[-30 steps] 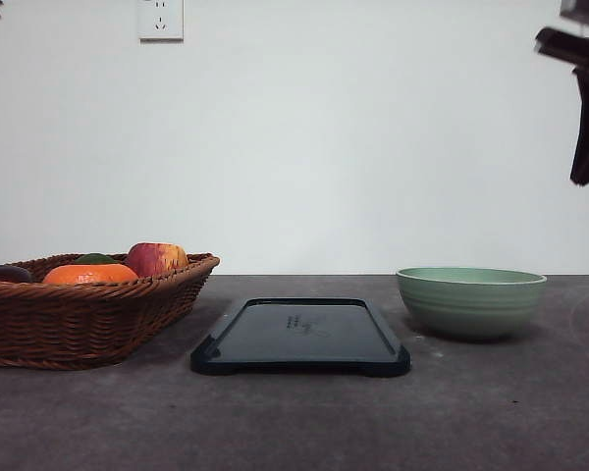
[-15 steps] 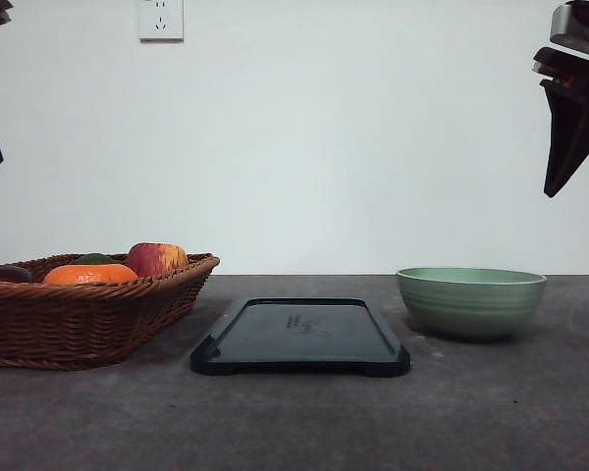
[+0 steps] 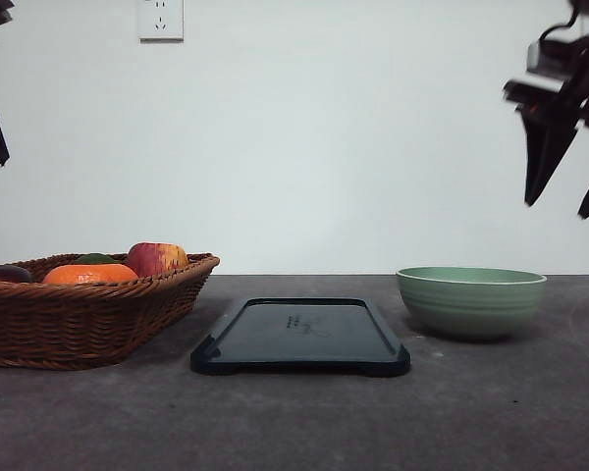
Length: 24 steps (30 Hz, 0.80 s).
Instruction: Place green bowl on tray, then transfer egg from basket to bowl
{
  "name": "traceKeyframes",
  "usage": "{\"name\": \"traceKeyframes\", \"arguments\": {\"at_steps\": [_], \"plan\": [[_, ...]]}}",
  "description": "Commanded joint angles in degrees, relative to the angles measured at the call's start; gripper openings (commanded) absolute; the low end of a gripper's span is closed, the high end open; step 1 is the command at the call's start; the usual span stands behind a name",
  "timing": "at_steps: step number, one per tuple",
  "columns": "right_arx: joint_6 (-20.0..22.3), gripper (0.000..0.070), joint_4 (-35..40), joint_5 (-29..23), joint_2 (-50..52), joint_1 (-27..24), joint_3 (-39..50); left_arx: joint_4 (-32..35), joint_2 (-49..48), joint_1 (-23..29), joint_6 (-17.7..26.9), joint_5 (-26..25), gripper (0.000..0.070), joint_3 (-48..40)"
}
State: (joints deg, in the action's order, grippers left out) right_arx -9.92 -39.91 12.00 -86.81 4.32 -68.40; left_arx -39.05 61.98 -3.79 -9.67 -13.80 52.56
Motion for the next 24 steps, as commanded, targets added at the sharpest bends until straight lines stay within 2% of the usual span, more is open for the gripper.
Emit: {"name": "traceKeyframes", "arguments": {"at_steps": [1,12,17,22,24], "plan": [[-0.06,0.0346,-0.25,0.2,-3.25,0.02,-2.35,0.51,0.52,-0.09,0.0,-0.28,0.029,1.4],[0.3,0.0314,-0.82,0.23,-15.73,0.03,-8.35,0.71,0.52,-0.09,-0.31,-0.28,0.029,1.4],[0.32,0.0186,-1.14,0.25,-18.08,0.04,-8.35,1.36,0.52,-0.09,-0.41,-0.28,0.0289,1.4],[1.12,0.0005,-1.73,0.31,-18.57,0.04,-8.35,1.38,0.52,-0.09,-0.44,-0.28,0.029,1.4],[1.2,0.0002,-2.02,0.49,-18.48,0.04,-8.38,1.38,0.52,-0.09,-0.44,-0.28,0.0289,1.4]]}}
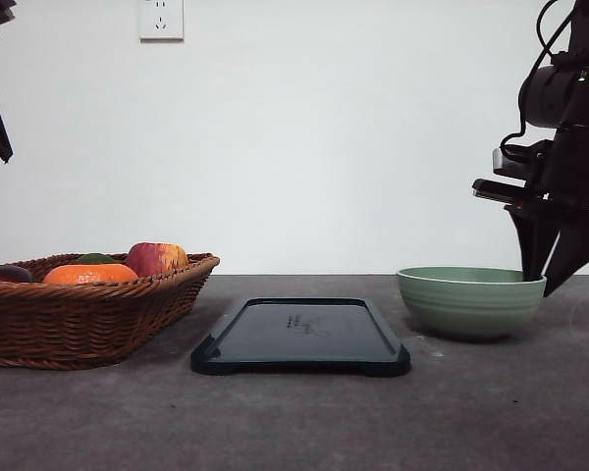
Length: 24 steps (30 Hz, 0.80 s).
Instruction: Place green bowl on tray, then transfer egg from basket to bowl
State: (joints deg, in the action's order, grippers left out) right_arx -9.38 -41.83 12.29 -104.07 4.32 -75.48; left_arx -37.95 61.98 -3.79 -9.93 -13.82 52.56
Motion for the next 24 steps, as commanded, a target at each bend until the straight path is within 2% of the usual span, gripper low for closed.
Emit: {"name": "traceKeyframes", "arguments": {"at_steps": [1,7,14,24], "plan": [[0.69,0.0002,-0.52,0.35,-1.16,0.04,-1.39,0.3,0.52,-0.09,-0.17,-0.26,0.0289,1.4],[1.38,0.0002,-8.14,1.45,-1.14,0.25,-6.65,0.3,0.52,-0.09,-0.19,-0.24,0.0289,1.4],[2.73,0.0001,-21.34,1.38,-1.14,3.29,-20.22,0.31,0.55,-0.09,-1.66,-0.24,0.0289,1.4],[2.68,0.0002,-22.36,1.23,-3.72,12.69,-33.19,0.47,0.55,-0.09,-1.66,-0.24,0.0289,1.4]]}}
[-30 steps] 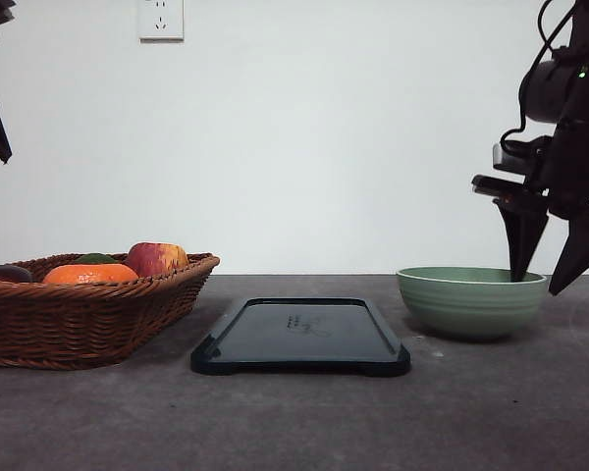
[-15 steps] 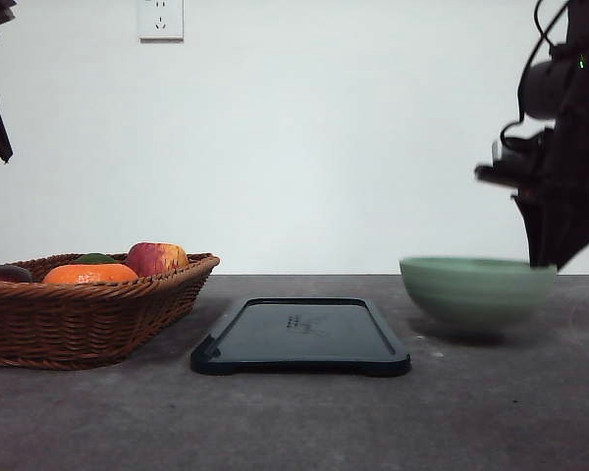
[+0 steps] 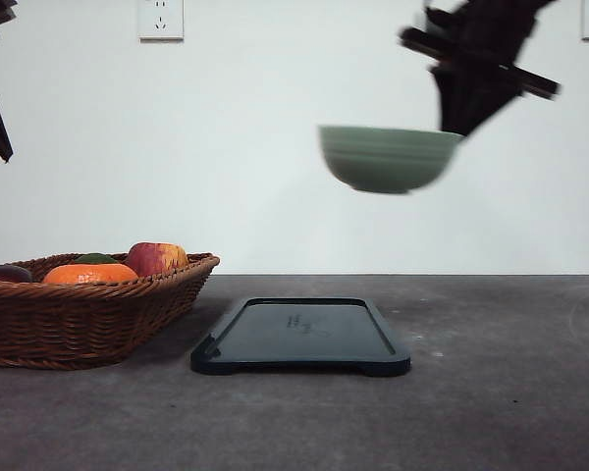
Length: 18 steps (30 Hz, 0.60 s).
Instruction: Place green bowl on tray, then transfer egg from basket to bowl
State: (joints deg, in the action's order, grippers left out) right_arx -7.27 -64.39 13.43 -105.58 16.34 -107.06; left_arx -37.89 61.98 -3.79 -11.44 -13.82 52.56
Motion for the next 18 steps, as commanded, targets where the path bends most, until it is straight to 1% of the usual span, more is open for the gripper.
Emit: {"name": "traceKeyframes", "arguments": {"at_steps": [1,5,8,18], "plan": [[0.53,0.0002,0.25,0.07,-2.95,1.53,-2.64,0.44,0.55,-0.09,-0.16,-0.24,0.0289,1.4],[0.19,0.0002,0.39,0.05,-6.61,4.36,-5.87,0.43,0.55,-0.09,-0.17,-0.24,0.0288,1.4],[0.02,0.0001,1.69,0.0,-9.32,6.02,-6.65,0.44,0.55,-0.09,-0.17,-0.24,0.0288,1.4],[-1.05,0.0002,4.33,-0.39,-17.77,8.57,-6.69,0.42,0.55,-0.09,-0.17,-0.24,0.0288,1.4]]}}
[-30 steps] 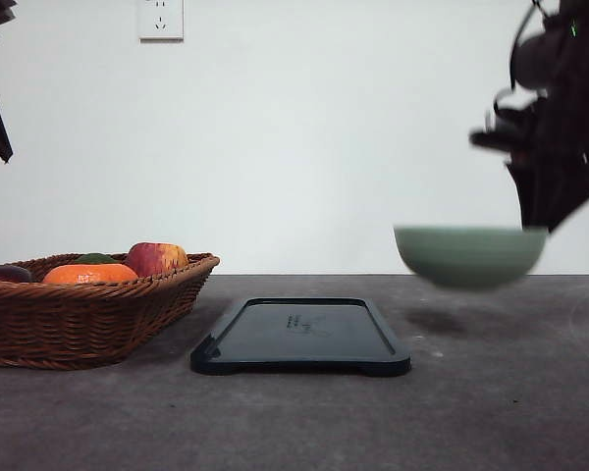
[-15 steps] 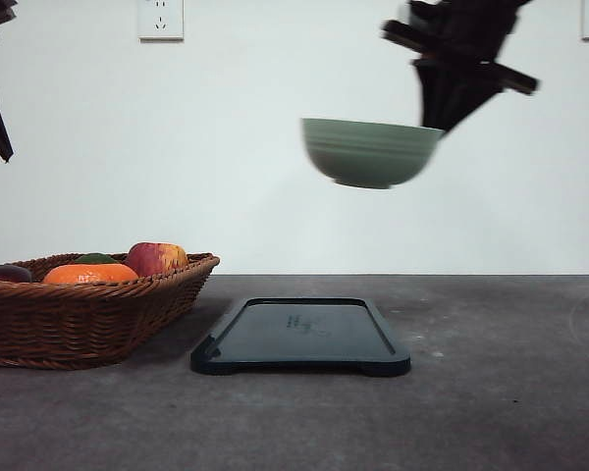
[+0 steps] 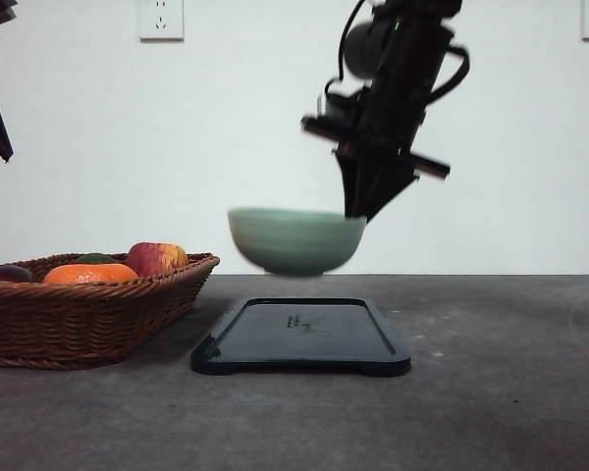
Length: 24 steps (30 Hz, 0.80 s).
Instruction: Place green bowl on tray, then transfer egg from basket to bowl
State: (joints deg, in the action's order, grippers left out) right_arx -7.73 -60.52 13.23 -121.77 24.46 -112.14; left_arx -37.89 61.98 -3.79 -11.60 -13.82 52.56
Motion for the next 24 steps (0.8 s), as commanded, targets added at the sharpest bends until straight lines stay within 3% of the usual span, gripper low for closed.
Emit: {"name": "traceKeyframes", "arguments": {"at_steps": [1,20,22,24], "plan": [[-0.65,0.0002,0.66,-0.2,-2.35,0.56,-1.62,0.42,0.55,-0.09,-0.02,-0.24,0.0288,1.4],[-0.41,0.0042,1.8,-3.2,-5.9,1.99,-1.55,0.28,0.55,-0.09,-0.02,-0.23,0.0288,1.4],[-0.43,0.0069,1.84,-3.22,-5.96,2.03,-1.55,0.25,0.55,-0.09,-0.02,-0.23,0.0288,1.4],[-0.49,0.0141,1.83,-3.19,-5.97,2.09,-1.55,0.26,0.55,-0.09,-0.02,-0.24,0.0288,1.4]]}}
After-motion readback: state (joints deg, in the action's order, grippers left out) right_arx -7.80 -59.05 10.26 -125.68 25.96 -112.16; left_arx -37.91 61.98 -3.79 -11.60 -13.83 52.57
